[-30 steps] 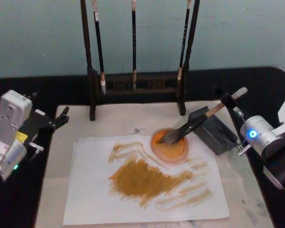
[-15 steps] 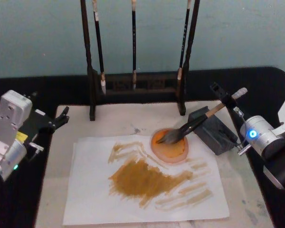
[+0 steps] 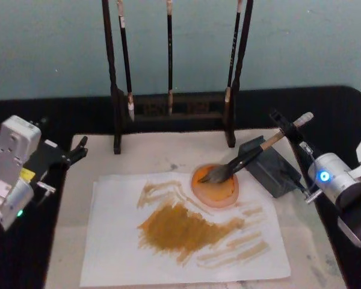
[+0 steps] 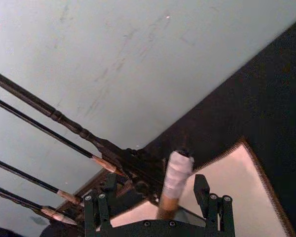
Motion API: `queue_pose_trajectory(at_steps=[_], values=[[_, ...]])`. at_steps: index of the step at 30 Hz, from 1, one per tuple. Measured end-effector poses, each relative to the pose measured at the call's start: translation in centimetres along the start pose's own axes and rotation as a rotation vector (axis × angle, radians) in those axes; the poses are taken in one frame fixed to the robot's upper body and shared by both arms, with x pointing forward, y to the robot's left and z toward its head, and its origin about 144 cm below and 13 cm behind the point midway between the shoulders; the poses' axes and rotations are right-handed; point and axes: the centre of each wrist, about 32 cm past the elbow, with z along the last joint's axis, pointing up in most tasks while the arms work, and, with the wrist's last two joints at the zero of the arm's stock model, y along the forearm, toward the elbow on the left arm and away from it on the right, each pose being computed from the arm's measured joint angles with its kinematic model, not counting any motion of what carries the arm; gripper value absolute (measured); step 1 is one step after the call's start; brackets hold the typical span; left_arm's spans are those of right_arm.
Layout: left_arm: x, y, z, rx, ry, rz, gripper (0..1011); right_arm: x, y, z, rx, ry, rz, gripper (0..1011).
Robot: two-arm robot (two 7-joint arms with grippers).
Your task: Pick up the brush from the inkstone, write on the paper, then place the brush back to its original position.
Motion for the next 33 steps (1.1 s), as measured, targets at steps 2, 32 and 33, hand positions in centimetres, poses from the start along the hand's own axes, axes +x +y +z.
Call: queue_pose_trajectory(at_steps=[2, 32, 33], values=[[0.0, 0.0, 0.0, 0.000, 0.000, 0.000, 1010, 0.1, -0.2, 0.0, 0.001, 0.002, -0.006, 1000], [0.0, 0.0, 0.0, 0.000, 0.000, 0.000, 1010, -1.2, -7.2, -1.8, 0.135, -0.608, -0.042, 1000], [0.0, 0.0, 0.0, 0.000, 0.000, 0.000, 1010, -1.2, -7.0, -2.1, 0.139, -0.668, -0.045, 1000]])
